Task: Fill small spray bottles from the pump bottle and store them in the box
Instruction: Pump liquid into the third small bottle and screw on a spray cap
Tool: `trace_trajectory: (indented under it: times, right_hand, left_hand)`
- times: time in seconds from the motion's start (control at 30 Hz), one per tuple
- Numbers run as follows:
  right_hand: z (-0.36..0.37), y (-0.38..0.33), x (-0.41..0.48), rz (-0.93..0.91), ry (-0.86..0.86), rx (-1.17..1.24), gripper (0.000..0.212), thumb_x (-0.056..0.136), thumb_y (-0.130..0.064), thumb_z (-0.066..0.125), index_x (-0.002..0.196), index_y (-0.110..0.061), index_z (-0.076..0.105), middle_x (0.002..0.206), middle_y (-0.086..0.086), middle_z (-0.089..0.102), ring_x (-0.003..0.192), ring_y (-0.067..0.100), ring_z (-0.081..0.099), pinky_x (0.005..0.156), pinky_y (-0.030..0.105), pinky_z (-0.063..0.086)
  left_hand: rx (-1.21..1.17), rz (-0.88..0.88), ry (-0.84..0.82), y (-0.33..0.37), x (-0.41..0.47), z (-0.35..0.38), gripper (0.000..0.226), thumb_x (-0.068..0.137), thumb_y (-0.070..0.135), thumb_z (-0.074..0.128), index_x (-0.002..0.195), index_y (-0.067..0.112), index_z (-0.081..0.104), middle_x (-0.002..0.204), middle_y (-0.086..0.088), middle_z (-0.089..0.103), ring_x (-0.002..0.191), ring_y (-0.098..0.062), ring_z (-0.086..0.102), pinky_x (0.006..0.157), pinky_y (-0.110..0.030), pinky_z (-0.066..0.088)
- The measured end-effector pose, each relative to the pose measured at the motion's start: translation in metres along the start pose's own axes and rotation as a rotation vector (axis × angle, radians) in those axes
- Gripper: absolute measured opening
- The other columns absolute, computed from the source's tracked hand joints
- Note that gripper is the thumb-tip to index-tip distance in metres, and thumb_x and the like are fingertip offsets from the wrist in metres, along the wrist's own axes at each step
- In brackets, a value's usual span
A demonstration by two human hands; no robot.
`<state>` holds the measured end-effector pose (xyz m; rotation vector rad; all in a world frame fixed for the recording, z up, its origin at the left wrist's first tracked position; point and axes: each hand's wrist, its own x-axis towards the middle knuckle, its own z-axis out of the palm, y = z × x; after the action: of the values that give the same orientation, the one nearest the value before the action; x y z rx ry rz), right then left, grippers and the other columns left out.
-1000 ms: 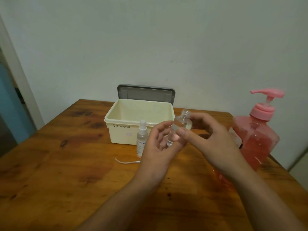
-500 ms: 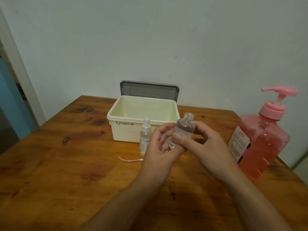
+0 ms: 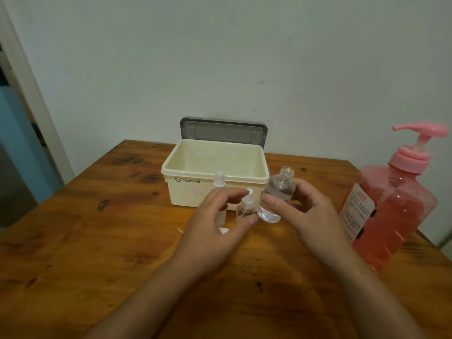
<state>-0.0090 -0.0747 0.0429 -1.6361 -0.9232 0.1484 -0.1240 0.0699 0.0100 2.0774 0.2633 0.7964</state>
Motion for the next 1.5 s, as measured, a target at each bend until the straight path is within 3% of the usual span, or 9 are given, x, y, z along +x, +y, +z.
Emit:
trace_trajectory:
  times: [0.23, 0.43, 0.6, 0.83, 0.97, 1.17, 1.37, 1.5]
  right_hand:
    - [0.007, 0.011, -0.006, 0.017, 0.037, 0.037, 0.041, 0.069, -0.044, 0.07, 0.108, -0.032, 0.066, 0.099, -0.022, 0.07, 0.086, -0.001, 0.063, 0.069, 0.01, 0.048]
    - [0.01, 0.021, -0.011, 0.058, 0.029, 0.04, 0.036, 0.069, -0.044, 0.07, 0.104, -0.039, 0.064, 0.097, -0.032, 0.068, 0.09, -0.007, 0.063, 0.069, 0.008, 0.049]
    - [0.011, 0.025, -0.012, 0.062, 0.02, 0.045, 0.033, 0.073, -0.037, 0.072, 0.105, -0.035, 0.065, 0.097, -0.03, 0.069, 0.089, -0.007, 0.064, 0.068, 0.007, 0.048]
    - [0.009, 0.029, -0.012, 0.063, 0.014, 0.005, 0.03, 0.078, -0.033, 0.074, 0.107, -0.036, 0.065, 0.098, -0.029, 0.069, 0.088, -0.005, 0.064, 0.068, 0.008, 0.048]
    - [0.009, 0.03, -0.012, 0.063, 0.005, -0.013, 0.038, 0.073, -0.044, 0.069, 0.111, -0.038, 0.063, 0.102, -0.029, 0.067, 0.091, -0.005, 0.063, 0.07, 0.008, 0.047]
    - [0.005, 0.03, -0.013, 0.063, 0.014, 0.02, 0.036, 0.073, -0.043, 0.069, 0.108, -0.038, 0.063, 0.101, -0.03, 0.067, 0.091, -0.004, 0.063, 0.071, 0.009, 0.048]
    - [0.01, 0.034, -0.013, 0.089, -0.025, -0.017, 0.043, 0.072, -0.047, 0.069, 0.114, -0.037, 0.063, 0.101, -0.029, 0.067, 0.089, -0.004, 0.063, 0.07, 0.011, 0.049]
    - [0.012, 0.034, -0.015, 0.109, -0.051, -0.035, 0.035, 0.076, -0.042, 0.071, 0.11, -0.039, 0.062, 0.097, -0.033, 0.066, 0.084, -0.008, 0.061, 0.066, 0.008, 0.046]
  left_hand:
    - [0.584, 0.184, -0.223, -0.009, -0.005, -0.001, 0.042, 0.091, 0.053, 0.052, 0.131, 0.043, 0.05, 0.131, 0.026, 0.048, 0.119, 0.008, 0.039, 0.099, -0.014, 0.033]
    - [0.658, 0.17, -0.254, -0.017, -0.006, 0.004, 0.044, 0.095, 0.049, 0.047, 0.138, 0.04, 0.043, 0.139, 0.021, 0.045, 0.127, 0.001, 0.037, 0.102, -0.017, 0.029]
    - [0.67, 0.194, -0.29, -0.021, -0.007, 0.006, 0.038, 0.098, 0.044, 0.044, 0.135, 0.038, 0.047, 0.134, 0.02, 0.049, 0.121, 0.001, 0.042, 0.103, -0.019, 0.03]
    - [0.597, 0.198, -0.317, -0.026, -0.007, 0.009, 0.029, 0.098, 0.038, 0.047, 0.126, 0.037, 0.056, 0.124, 0.019, 0.058, 0.112, 0.001, 0.048, 0.098, -0.025, 0.042]
    - [0.518, 0.206, -0.238, -0.02, -0.006, 0.011, 0.029, 0.096, 0.036, 0.053, 0.124, 0.038, 0.057, 0.123, 0.019, 0.06, 0.11, 0.005, 0.05, 0.094, -0.02, 0.045]
    - [0.385, 0.201, -0.113, -0.013, -0.001, 0.007, 0.027, 0.093, 0.034, 0.056, 0.119, 0.035, 0.062, 0.117, 0.02, 0.063, 0.106, 0.005, 0.055, 0.088, -0.021, 0.05]
    - [-0.025, 0.066, 0.055, 0.011, 0.015, 0.004, 0.021, 0.091, 0.026, 0.061, 0.108, 0.036, 0.066, 0.107, 0.02, 0.065, 0.101, 0.005, 0.059, 0.078, -0.015, 0.052]
    - [-0.258, 0.043, 0.127, 0.03, 0.033, -0.003, 0.019, 0.092, 0.021, 0.062, 0.107, 0.029, 0.07, 0.106, 0.011, 0.071, 0.103, -0.008, 0.065, 0.083, -0.033, 0.058]
